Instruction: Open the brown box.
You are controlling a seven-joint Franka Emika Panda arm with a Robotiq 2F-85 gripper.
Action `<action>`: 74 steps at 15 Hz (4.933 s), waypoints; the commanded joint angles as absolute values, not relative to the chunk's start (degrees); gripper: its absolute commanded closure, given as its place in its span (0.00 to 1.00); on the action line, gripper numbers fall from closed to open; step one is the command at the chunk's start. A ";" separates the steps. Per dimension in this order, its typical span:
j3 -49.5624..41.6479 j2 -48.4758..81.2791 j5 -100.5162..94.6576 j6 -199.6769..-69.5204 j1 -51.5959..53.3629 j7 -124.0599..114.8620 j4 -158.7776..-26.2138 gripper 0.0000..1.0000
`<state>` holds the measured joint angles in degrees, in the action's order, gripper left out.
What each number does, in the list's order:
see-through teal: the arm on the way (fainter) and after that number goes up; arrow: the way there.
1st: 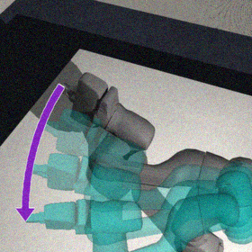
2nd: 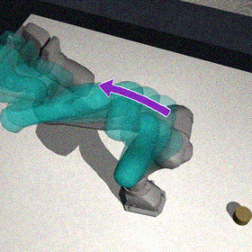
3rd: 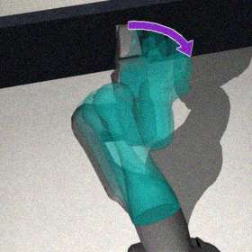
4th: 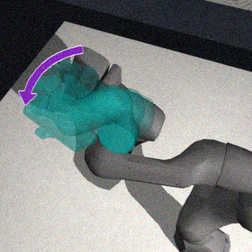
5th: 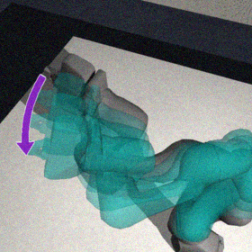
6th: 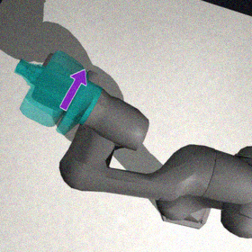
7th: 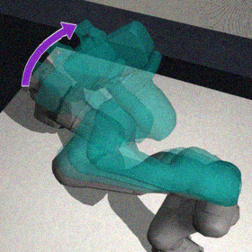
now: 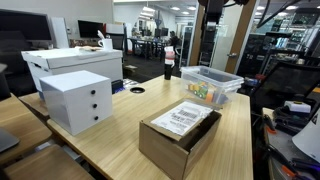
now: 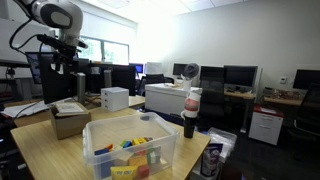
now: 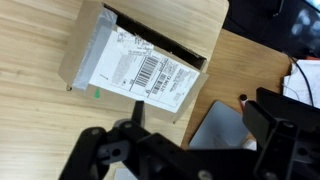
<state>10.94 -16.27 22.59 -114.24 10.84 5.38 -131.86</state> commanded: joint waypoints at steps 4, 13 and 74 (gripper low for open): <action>11.11 -21.12 20.98 -119.58 11.15 1.12 -140.12 0.00; 9.76 -17.92 23.15 -130.52 11.69 2.16 -149.35 0.00; 15.24 -7.53 85.91 -168.32 26.53 42.83 -156.97 0.98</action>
<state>15.54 -7.69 79.36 -166.58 25.84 35.06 -157.93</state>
